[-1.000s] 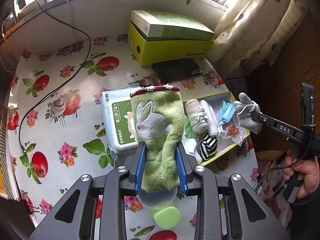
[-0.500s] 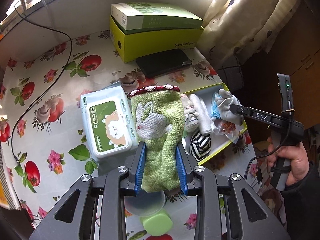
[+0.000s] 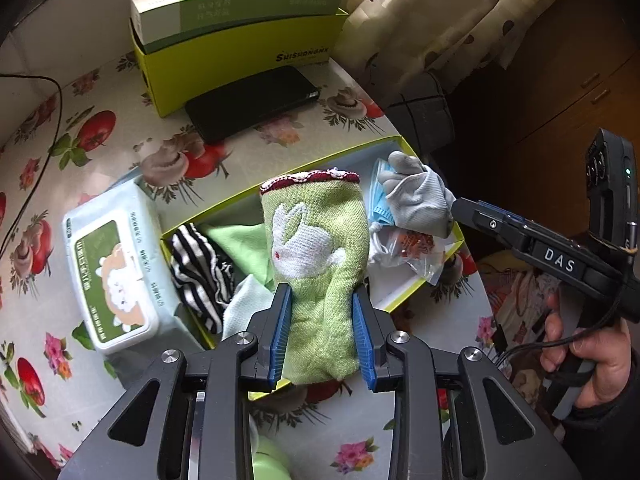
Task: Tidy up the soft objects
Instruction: 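Carry both items to the lid and open the right gripper over it while the left carries the towel, then lower the green rolled towel into the lid and open the left gripper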
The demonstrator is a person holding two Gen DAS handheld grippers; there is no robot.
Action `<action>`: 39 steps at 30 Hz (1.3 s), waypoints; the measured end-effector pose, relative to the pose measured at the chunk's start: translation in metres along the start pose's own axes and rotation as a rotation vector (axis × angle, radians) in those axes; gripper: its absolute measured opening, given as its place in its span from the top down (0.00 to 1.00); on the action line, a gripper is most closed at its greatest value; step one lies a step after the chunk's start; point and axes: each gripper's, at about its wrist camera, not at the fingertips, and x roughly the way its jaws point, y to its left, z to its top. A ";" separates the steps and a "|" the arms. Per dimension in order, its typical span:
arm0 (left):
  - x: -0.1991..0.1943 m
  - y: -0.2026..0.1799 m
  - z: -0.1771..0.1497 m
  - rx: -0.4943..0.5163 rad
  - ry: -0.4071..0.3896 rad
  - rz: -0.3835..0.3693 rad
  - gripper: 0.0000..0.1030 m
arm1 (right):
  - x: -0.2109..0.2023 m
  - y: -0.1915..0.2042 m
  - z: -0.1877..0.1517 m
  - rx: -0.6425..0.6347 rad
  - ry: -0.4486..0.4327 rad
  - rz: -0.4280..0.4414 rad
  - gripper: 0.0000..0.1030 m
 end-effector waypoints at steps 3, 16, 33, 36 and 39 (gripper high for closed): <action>0.009 -0.005 0.006 -0.010 0.011 -0.015 0.70 | -0.005 -0.003 -0.005 0.012 -0.004 0.007 0.53; 0.045 -0.020 0.034 -0.080 0.053 -0.110 0.56 | -0.013 -0.009 -0.012 0.023 -0.006 0.009 0.53; -0.010 0.000 -0.002 -0.054 -0.002 -0.023 0.56 | -0.016 0.046 -0.041 -0.118 0.060 0.042 0.53; -0.019 0.002 -0.010 -0.035 -0.016 0.005 0.56 | -0.017 0.061 -0.049 -0.152 0.073 0.032 0.53; -0.026 0.003 -0.017 -0.014 -0.035 0.041 0.56 | -0.019 0.074 -0.056 -0.185 0.084 0.014 0.53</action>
